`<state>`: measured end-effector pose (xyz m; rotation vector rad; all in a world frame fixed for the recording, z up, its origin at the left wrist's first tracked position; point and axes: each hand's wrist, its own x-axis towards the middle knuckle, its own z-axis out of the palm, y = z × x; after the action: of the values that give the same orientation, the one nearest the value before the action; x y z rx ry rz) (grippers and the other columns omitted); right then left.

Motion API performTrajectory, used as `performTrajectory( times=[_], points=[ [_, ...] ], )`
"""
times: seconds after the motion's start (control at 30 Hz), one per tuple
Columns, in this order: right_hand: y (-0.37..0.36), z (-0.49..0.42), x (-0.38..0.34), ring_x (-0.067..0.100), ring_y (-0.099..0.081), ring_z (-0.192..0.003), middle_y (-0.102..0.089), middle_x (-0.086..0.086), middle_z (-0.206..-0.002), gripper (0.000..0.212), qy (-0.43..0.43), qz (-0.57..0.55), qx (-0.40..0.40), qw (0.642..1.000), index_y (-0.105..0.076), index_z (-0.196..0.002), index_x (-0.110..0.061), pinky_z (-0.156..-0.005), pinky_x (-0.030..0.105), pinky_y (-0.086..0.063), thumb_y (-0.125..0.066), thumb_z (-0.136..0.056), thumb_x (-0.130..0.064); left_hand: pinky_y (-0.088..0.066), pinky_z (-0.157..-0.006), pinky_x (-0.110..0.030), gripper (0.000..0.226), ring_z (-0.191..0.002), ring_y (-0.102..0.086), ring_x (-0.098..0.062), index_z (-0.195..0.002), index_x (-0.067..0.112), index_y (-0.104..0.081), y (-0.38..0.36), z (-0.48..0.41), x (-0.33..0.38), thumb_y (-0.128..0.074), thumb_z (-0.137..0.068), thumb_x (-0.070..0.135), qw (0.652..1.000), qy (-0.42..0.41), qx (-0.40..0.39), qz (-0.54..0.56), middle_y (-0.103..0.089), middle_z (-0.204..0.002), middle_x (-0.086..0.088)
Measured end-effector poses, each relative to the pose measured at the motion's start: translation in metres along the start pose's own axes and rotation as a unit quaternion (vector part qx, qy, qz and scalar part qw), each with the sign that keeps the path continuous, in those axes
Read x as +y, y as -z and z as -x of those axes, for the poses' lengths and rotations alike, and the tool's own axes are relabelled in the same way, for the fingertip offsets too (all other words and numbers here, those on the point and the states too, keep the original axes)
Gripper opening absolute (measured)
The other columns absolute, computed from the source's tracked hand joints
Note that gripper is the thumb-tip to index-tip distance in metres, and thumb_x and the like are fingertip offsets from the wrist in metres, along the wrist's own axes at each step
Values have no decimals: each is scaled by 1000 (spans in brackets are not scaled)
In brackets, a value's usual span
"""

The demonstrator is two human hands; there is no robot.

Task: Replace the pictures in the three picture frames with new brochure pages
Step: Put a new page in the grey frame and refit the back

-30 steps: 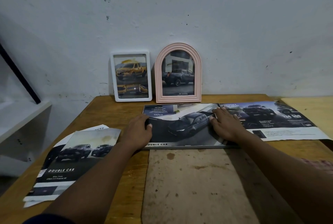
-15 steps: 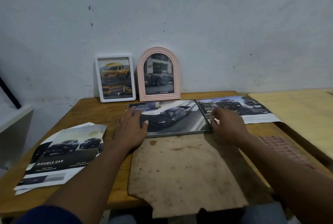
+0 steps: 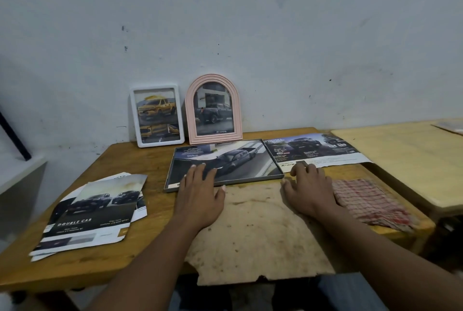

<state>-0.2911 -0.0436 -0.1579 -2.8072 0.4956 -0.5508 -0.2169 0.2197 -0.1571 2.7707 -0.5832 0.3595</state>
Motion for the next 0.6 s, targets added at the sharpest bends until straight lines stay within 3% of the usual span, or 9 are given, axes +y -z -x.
performTrajectory(
  times=[0.2, 0.3, 0.4, 0.5, 0.6],
  points=[
    [21, 1, -8, 26, -53, -89, -42, 4, -111, 29, 8, -141, 58, 988, -47, -105, -22, -74, 35, -40, -59, -92, -46, -32, -116, -46, 61, -144, -30, -23, -152, 25, -36, 14, 2, 3, -44, -98, 52, 997, 3, 72, 23, -34, -156, -3],
    [36, -17, -16, 19, -48, -89, -45, 2, -105, 31, 29, -198, 93, 975, -51, -98, -19, -74, 32, -39, -66, -89, -45, -39, -109, -51, 59, -135, -40, -24, -148, 29, -39, 30, -6, 2, -46, -96, 55, 994, 16, 102, 37, -41, -149, -2],
    [48, -45, -28, 17, -48, -88, -54, 5, -94, 30, 29, -237, 116, 964, -53, -81, -19, -64, 21, -32, -70, -85, -43, -40, -107, -52, 61, -136, -39, -25, -146, 32, -40, 46, -16, -6, -45, -94, 62, 988, 60, 135, 43, -41, -149, -1],
    [53, -72, -42, 19, -51, -85, -55, 5, -89, 32, 9, -269, 127, 955, -54, -72, -19, -60, 22, -31, -73, -84, -42, -41, -104, -50, 69, -139, -36, -28, -149, 31, -35, 52, -26, -19, -48, -92, 66, 979, 126, 117, 109, -31, -155, -2],
    [51, -96, -56, 11, -46, -82, -55, 5, -90, 33, 6, -270, 129, 954, -55, -70, -18, -60, 17, -29, -75, -84, -40, -46, -100, -49, 73, -134, -45, -28, -147, 32, -37, 45, -37, -37, -58, -86, 66, 974, 145, 81, 157, -30, -154, 1]
  ],
)
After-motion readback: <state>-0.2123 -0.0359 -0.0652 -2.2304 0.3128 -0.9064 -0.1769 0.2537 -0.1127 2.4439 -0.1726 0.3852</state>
